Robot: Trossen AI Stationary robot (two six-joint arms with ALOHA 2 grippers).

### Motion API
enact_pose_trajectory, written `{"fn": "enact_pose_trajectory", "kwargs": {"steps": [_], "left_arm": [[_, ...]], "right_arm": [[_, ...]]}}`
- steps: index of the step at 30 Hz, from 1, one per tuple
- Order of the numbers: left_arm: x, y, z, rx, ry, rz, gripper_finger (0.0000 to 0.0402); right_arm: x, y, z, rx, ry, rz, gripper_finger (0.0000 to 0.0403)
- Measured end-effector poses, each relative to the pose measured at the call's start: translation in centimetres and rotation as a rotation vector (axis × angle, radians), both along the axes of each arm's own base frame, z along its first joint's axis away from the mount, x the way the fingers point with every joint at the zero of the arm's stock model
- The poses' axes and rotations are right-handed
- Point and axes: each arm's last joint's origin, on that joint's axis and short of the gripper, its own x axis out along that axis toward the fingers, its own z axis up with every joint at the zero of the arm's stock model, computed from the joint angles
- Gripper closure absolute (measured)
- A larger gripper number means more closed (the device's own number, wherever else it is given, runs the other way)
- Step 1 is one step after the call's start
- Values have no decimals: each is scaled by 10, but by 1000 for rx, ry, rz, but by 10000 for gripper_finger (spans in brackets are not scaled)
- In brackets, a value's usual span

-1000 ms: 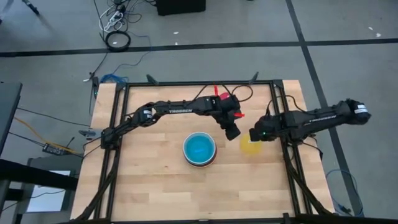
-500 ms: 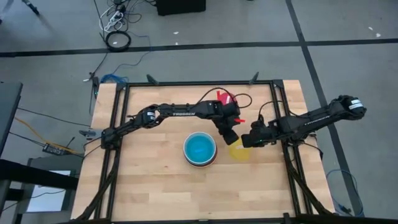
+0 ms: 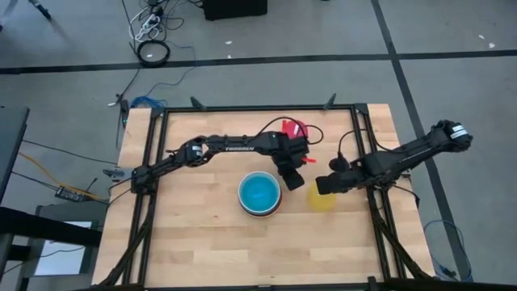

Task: Nest bowls inside each other
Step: Adjust the yellow bowl on the table

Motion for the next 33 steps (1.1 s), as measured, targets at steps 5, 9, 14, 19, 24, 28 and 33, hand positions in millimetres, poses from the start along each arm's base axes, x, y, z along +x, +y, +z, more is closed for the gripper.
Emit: {"fn": "enact_pose_trajectory", "kwargs": {"steps": [5,9,14,19,24,28,33], "left_arm": [[2,-3,-1,-15,-17,-8,396],[3,-6,0,-18,-23,-14,396],[12,-14,-21,-115,-45,-42,396],[18,-23,-44,-154,-32,-54,396],[25,-25,-43,-142,-91,-40,396],[31,-24,-40,-138,-155,-16,396],[33,-24,-39,-127,-177,-16,396]], "right_arm": [[-2,6,11,-2,16,1,403],[-19,11,6,31,178,-59,403],[-24,19,-5,71,197,-89,403],[-23,27,-29,110,236,-106,403],[-16,29,-53,116,241,-118,403],[-12,26,-69,119,244,-129,403],[-4,19,-69,96,231,-90,402]]}}
